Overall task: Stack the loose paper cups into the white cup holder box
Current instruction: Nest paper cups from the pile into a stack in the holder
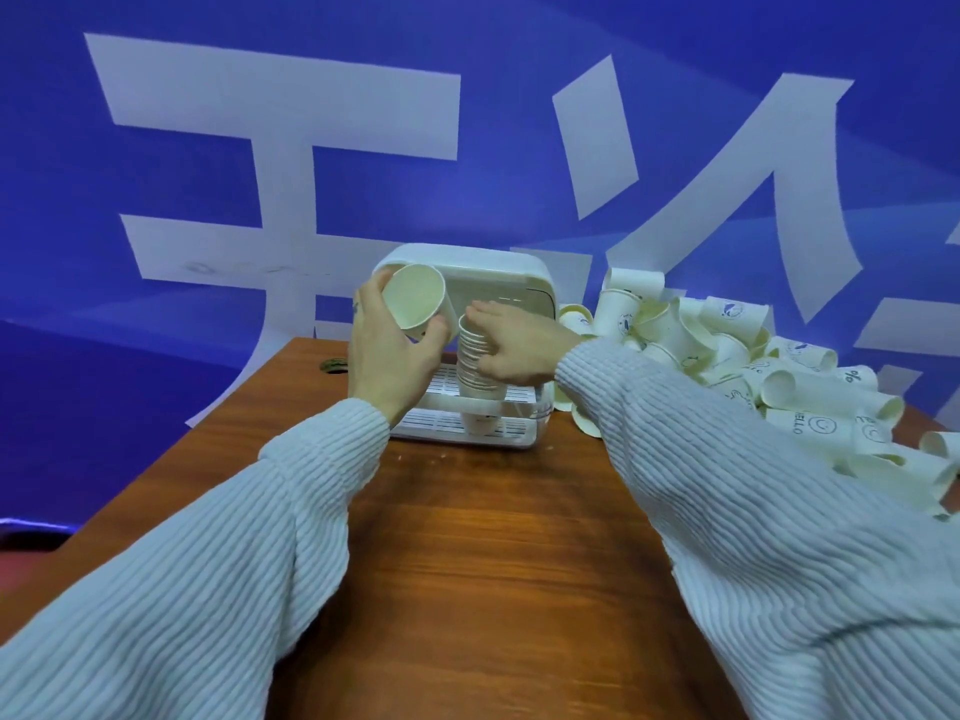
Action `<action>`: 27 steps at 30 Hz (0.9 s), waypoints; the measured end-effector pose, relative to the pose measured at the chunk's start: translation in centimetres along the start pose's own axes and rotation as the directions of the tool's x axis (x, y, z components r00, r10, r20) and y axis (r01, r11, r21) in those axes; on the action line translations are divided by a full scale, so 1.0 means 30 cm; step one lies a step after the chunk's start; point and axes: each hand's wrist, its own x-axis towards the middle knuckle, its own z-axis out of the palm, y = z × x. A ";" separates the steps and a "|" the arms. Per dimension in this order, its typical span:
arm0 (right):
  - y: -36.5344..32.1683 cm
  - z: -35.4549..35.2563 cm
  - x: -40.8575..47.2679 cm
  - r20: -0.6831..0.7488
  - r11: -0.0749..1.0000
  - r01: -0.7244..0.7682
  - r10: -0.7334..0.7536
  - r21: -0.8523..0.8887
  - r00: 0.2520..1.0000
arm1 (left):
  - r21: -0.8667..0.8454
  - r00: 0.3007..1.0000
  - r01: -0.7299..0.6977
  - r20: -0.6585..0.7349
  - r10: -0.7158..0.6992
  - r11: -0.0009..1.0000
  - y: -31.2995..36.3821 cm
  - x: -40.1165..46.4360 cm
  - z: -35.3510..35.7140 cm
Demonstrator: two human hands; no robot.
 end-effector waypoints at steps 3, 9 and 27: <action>0.007 0.039 -0.006 -0.007 1.000 -0.006 0.006 -0.015 1.000 | -0.014 1.000 0.014 0.017 -0.014 1.000 -0.008 0.011 0.011; 0.022 0.040 -0.016 -0.106 0.955 -0.054 0.088 0.291 0.990 | -0.075 0.999 0.019 0.040 -0.016 0.997 0.032 0.085 0.054; 0.140 0.088 -0.179 -0.321 0.865 -0.137 0.321 0.483 0.891 | 0.405 0.858 -0.066 0.490 -0.156 0.912 0.021 0.090 0.207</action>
